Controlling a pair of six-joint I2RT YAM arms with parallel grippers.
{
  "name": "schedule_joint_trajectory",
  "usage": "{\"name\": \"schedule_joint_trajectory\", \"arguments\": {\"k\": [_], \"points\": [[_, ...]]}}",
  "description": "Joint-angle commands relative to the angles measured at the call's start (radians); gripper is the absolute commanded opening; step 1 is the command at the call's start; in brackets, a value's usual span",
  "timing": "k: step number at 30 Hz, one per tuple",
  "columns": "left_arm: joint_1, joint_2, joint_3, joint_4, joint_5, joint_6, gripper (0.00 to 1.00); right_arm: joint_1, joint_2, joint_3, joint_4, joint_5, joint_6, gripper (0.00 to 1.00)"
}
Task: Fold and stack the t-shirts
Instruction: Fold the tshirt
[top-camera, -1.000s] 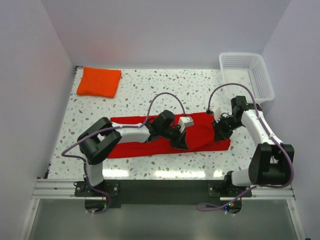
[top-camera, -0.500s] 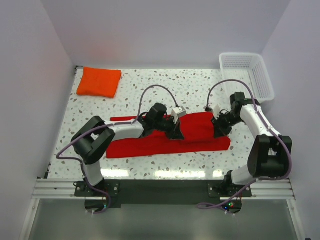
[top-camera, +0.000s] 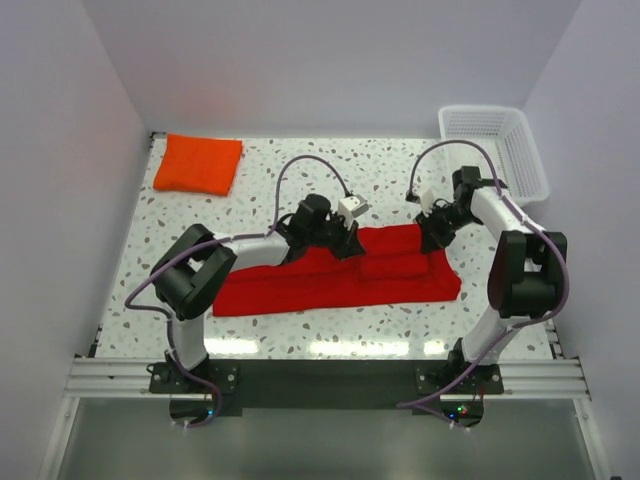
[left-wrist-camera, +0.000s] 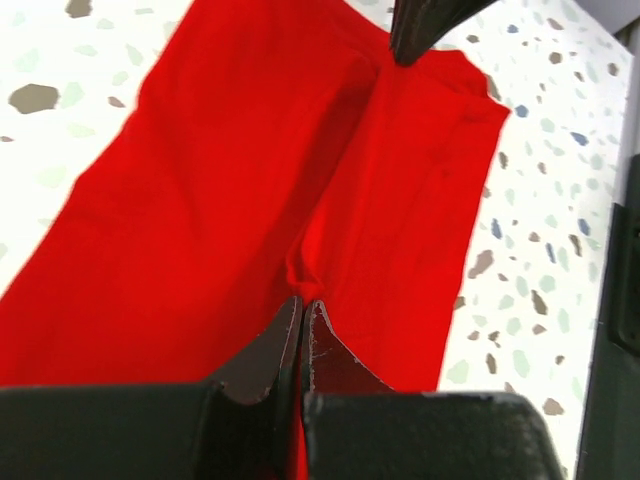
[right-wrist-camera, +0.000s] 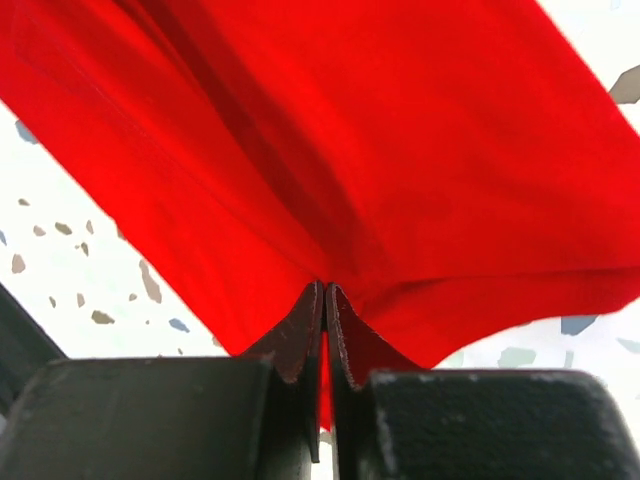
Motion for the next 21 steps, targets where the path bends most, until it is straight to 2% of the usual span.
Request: {"name": "schedule_joint_trajectory", "arguments": {"k": [1,2,3,4,5,6,7,9,12,15,19,21], "points": [[0.017,0.019,0.029,0.056,-0.079,0.063,0.00,0.010,0.015,0.033,0.094,-0.001,0.024,0.06],[0.017,0.032,0.035,0.047,-0.087,0.077,0.00,0.012,0.023,0.033,0.112,0.004,0.032,0.13],[0.017,0.038,0.041,0.039,-0.107,0.080,0.05,0.016,0.025,0.036,0.117,0.018,0.044,0.20],[0.020,0.043,0.049,0.032,-0.107,0.082,0.12,0.016,0.026,0.041,0.122,0.024,0.052,0.34],[0.026,0.052,0.054,0.018,-0.111,0.085,0.19,0.016,0.017,0.041,0.123,0.033,0.064,0.40],[0.029,0.052,0.067,0.003,-0.127,0.085,0.35,0.016,0.009,0.041,0.126,0.047,0.077,0.44],[0.035,0.049,0.075,-0.038,-0.125,0.087,0.39,0.016,-0.003,0.041,0.125,0.071,0.087,0.51],[0.066,0.010,0.066,-0.076,-0.101,0.105,0.44,0.016,-0.044,0.047,0.109,0.081,0.115,0.51],[0.107,-0.075,0.029,-0.106,-0.066,0.126,0.45,0.026,-0.099,0.047,0.083,0.059,0.152,0.47],[0.123,-0.124,0.049,-0.262,-0.030,0.204,0.42,0.081,-0.103,0.056,0.007,0.064,0.175,0.34],[0.147,-0.130,0.097,-0.575,-0.029,0.425,0.37,0.131,-0.104,-0.007,-0.013,0.105,0.199,0.28],[0.161,-0.120,0.118,-0.672,-0.036,0.505,0.34,0.159,-0.103,-0.033,-0.012,0.150,0.209,0.27]]}}
